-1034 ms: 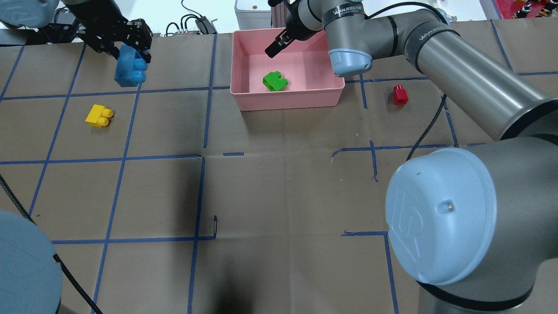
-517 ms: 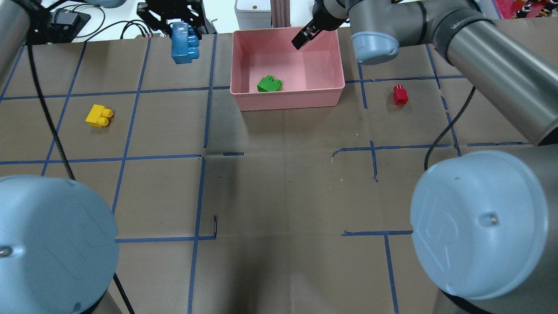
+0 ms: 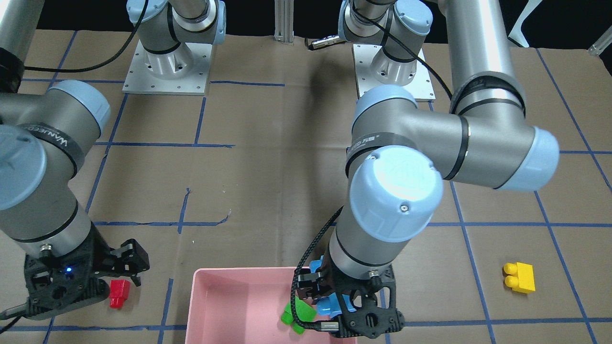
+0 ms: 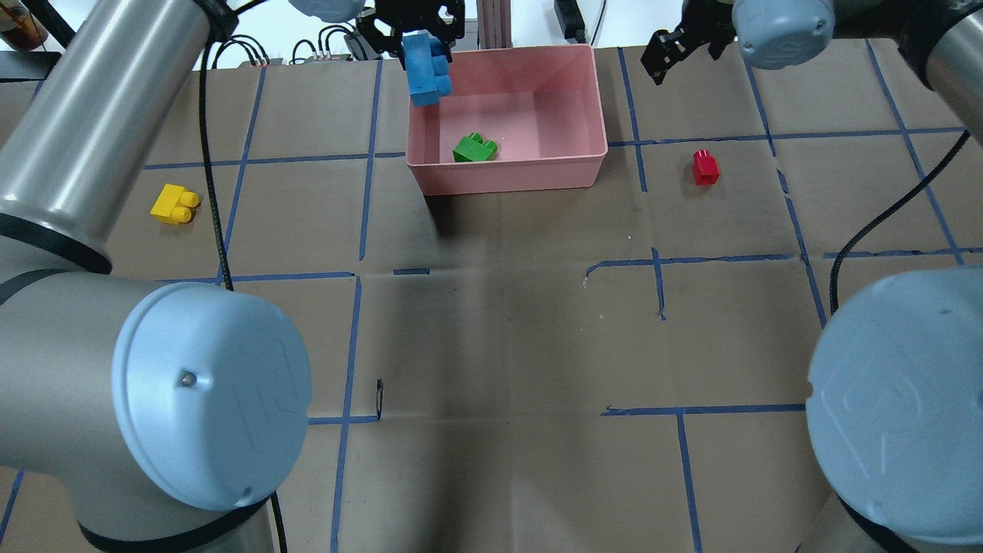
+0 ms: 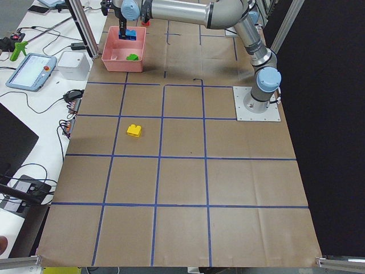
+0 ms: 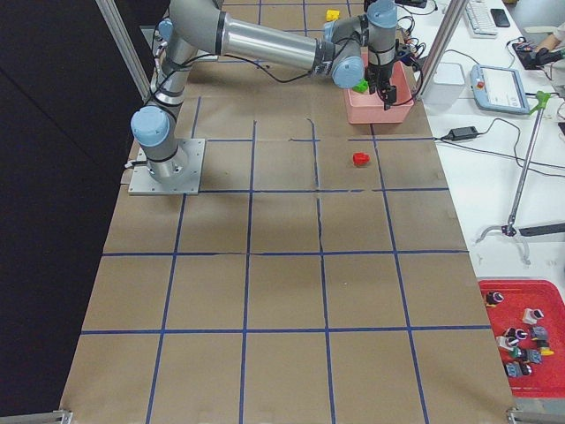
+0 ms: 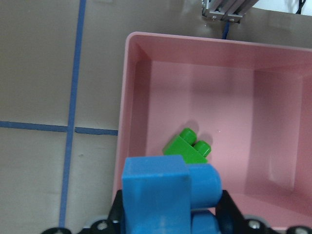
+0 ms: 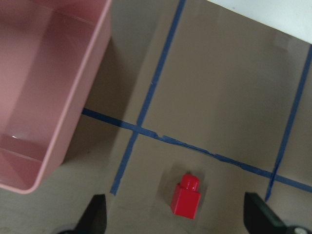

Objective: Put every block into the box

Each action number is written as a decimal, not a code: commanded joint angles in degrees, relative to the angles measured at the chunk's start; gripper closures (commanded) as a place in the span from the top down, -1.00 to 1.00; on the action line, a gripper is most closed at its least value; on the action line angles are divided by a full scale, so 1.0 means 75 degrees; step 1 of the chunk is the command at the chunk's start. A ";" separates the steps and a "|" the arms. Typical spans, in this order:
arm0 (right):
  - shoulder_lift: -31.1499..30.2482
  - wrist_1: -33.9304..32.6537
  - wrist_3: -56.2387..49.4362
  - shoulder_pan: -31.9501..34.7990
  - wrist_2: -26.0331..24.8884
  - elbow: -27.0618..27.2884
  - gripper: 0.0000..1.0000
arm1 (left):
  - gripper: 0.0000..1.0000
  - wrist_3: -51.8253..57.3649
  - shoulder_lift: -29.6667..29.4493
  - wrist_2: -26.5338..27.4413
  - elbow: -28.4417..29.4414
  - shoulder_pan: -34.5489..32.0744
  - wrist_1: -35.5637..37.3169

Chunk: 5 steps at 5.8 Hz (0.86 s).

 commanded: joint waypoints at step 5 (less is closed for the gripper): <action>0.0620 -0.4113 0.1040 -0.0561 -0.0058 0.2860 0.98 | 0.98 -0.0153 -0.0441 0.0226 -0.0025 -0.0331 0.1127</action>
